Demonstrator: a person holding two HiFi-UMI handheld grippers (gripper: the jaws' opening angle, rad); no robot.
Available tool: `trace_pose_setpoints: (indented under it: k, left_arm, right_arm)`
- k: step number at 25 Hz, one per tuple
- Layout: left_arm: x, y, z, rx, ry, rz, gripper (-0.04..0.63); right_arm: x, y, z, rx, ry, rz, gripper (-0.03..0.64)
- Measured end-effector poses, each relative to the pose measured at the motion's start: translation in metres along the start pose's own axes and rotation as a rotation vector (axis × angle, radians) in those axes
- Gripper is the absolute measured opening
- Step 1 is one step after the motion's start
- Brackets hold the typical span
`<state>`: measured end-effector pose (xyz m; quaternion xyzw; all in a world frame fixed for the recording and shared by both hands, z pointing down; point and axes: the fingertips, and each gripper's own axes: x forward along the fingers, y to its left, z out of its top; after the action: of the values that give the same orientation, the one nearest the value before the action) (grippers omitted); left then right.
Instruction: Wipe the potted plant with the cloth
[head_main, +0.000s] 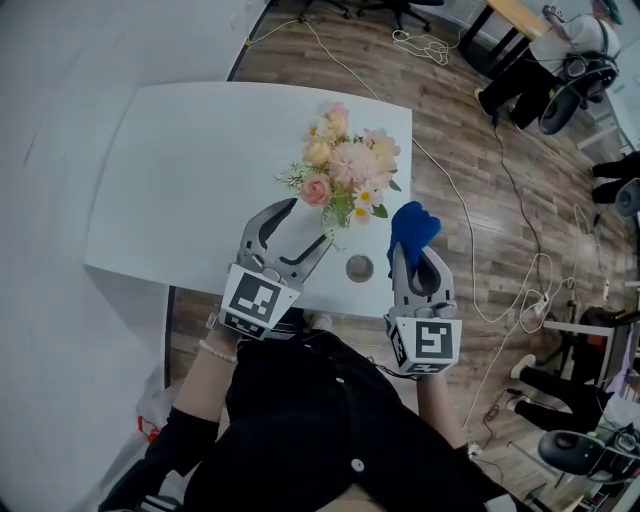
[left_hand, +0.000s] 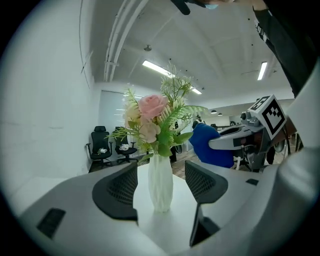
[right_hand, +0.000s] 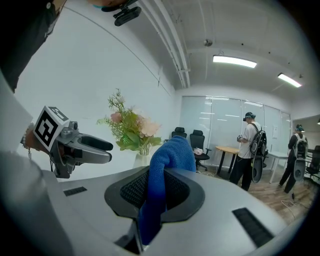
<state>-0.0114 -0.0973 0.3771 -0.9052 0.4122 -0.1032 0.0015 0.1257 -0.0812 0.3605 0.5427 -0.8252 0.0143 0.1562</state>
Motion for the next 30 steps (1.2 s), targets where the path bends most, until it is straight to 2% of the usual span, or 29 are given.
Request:
trace_pose_setpoints:
  k: [14,23,30]
  left_arm:
    - [0.044,0.008,-0.017,-0.005,0.011,-0.14,0.296]
    - [0.069,0.006,-0.019,-0.032,-0.018,-0.177,0.298]
    - [0.08,0.004,-0.024,-0.024,-0.023,-0.192,0.298]
  right_arm:
    - [0.01,0.004,-0.007,0.01,0.06,-0.071,0.077]
    - [0.011,-0.003,-0.015,0.012,0.088,-0.113,0.077]
    - [0.01,-0.007,-0.024,0.017,0.107,-0.135,0.077]
